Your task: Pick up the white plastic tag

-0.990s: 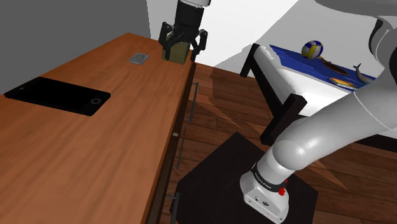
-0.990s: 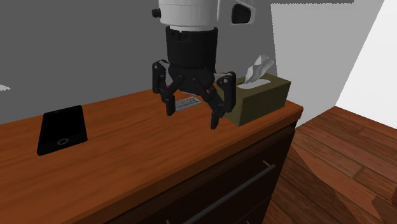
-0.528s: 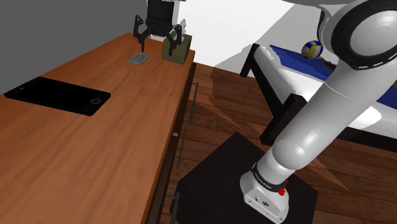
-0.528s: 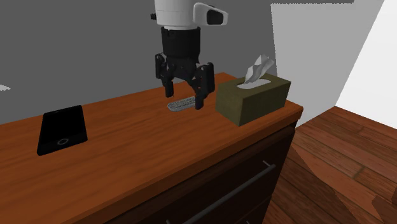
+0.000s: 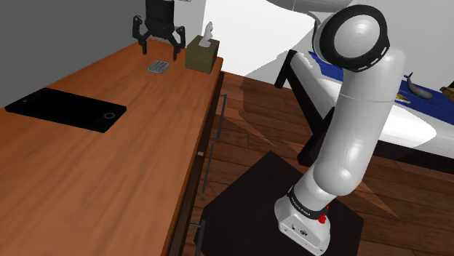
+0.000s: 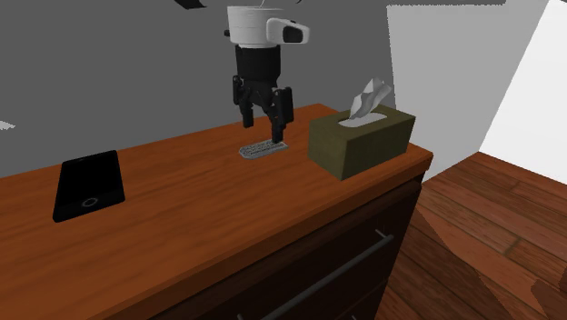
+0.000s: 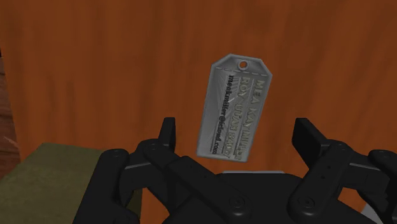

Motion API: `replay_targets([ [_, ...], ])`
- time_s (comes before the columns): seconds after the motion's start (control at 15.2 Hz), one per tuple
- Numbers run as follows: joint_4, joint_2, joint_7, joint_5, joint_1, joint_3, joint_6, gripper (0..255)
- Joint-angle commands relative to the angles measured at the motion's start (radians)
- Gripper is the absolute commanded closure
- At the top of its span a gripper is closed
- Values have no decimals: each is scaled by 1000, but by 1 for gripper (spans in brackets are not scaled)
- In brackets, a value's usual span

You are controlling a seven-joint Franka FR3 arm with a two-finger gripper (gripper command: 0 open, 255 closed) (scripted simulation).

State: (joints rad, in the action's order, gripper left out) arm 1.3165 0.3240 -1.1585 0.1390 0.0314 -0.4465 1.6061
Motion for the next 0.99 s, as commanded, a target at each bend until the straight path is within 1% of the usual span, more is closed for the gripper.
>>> replay_targets([
  [0.0,19,7,-7,3,1,2,26,0],
  [0.26,87,-3,-7,-1,8,4,84,0],
  [0.4,96,-4,-7,-1,9,4,92,0],
  [0.46,97,-4,-7,-1,10,4,93,255],
  [0.92,96,-5,-6,-1,10,4,92,255],
])
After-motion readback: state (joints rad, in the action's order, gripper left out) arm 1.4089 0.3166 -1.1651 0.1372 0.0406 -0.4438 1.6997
